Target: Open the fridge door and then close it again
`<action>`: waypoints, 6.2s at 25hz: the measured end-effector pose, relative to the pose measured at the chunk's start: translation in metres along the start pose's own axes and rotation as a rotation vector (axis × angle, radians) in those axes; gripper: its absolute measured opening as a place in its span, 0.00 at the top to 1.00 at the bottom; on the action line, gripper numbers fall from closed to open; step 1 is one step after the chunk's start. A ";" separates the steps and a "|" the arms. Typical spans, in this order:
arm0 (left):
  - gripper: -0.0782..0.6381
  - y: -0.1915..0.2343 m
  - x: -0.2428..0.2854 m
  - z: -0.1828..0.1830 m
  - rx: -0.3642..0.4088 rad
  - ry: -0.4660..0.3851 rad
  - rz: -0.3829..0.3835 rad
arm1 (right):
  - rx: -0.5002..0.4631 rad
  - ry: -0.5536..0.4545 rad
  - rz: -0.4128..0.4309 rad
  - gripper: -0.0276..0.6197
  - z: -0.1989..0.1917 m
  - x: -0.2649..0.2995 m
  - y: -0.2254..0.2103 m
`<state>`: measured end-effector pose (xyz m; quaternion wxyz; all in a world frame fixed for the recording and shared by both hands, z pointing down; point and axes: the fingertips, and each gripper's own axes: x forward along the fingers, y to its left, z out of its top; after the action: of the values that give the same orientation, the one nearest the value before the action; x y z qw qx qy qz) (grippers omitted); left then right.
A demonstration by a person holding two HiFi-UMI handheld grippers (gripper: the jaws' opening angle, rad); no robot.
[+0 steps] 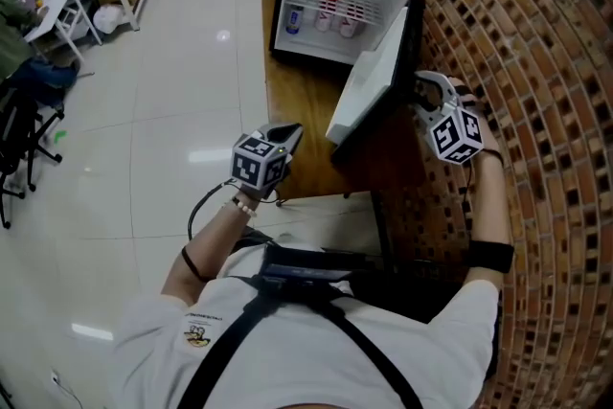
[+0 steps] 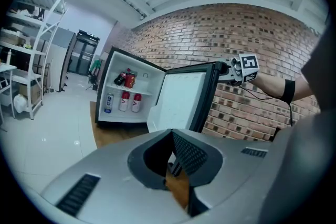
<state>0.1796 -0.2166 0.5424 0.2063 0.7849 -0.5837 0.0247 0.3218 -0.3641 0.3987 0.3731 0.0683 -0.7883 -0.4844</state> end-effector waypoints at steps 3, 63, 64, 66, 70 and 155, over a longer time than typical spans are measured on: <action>0.89 -0.006 0.007 -0.001 0.002 0.008 -0.007 | 0.004 0.013 -0.001 0.67 -0.015 -0.010 0.003; 0.89 0.010 -0.006 0.016 0.120 0.039 -0.089 | 1.572 -0.184 -0.372 0.92 0.071 0.012 0.156; 0.89 0.010 -0.006 0.018 0.120 0.033 -0.090 | 1.572 -0.183 -0.371 0.92 0.071 0.012 0.156; 0.89 0.009 -0.007 0.021 0.120 0.024 -0.090 | 1.568 -0.181 -0.370 0.92 0.072 0.012 0.156; 0.89 0.008 -0.007 0.020 0.116 0.025 -0.094 | 1.563 -0.178 -0.374 0.92 0.071 0.009 0.156; 0.89 0.282 -0.085 0.070 -0.067 -0.039 0.135 | 1.548 0.164 -0.505 0.62 0.143 0.386 -0.032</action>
<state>-0.1224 -0.2302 0.5379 0.2188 0.7366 -0.6399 0.0037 -0.0549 -0.4605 0.5379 0.1566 0.5173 -0.8306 0.1342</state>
